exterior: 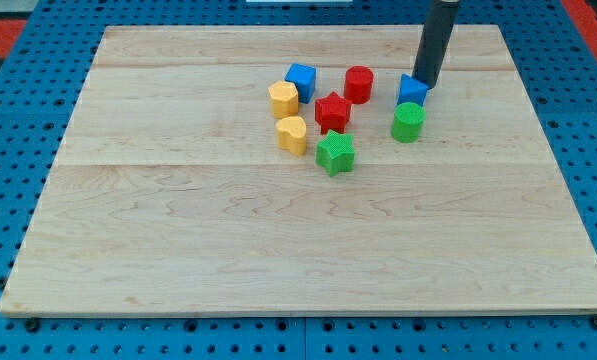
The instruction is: Nudge the green circle left a bit
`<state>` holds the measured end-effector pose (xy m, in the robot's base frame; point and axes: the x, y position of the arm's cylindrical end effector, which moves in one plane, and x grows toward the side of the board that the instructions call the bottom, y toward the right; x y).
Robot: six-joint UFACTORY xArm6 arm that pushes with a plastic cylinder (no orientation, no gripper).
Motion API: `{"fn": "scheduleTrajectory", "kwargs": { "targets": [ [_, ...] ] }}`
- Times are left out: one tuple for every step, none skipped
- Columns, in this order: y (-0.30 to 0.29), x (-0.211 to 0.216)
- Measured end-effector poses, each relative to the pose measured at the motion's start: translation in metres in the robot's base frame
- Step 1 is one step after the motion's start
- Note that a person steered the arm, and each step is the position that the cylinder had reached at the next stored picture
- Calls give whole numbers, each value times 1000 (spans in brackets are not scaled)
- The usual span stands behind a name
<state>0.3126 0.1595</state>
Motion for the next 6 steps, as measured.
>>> {"fn": "scheduleTrajectory", "kwargs": {
  "targets": [
    [0, 0],
    [0, 1],
    [11, 1],
    [11, 3],
    [19, 17],
    [24, 43]
  ]
}}
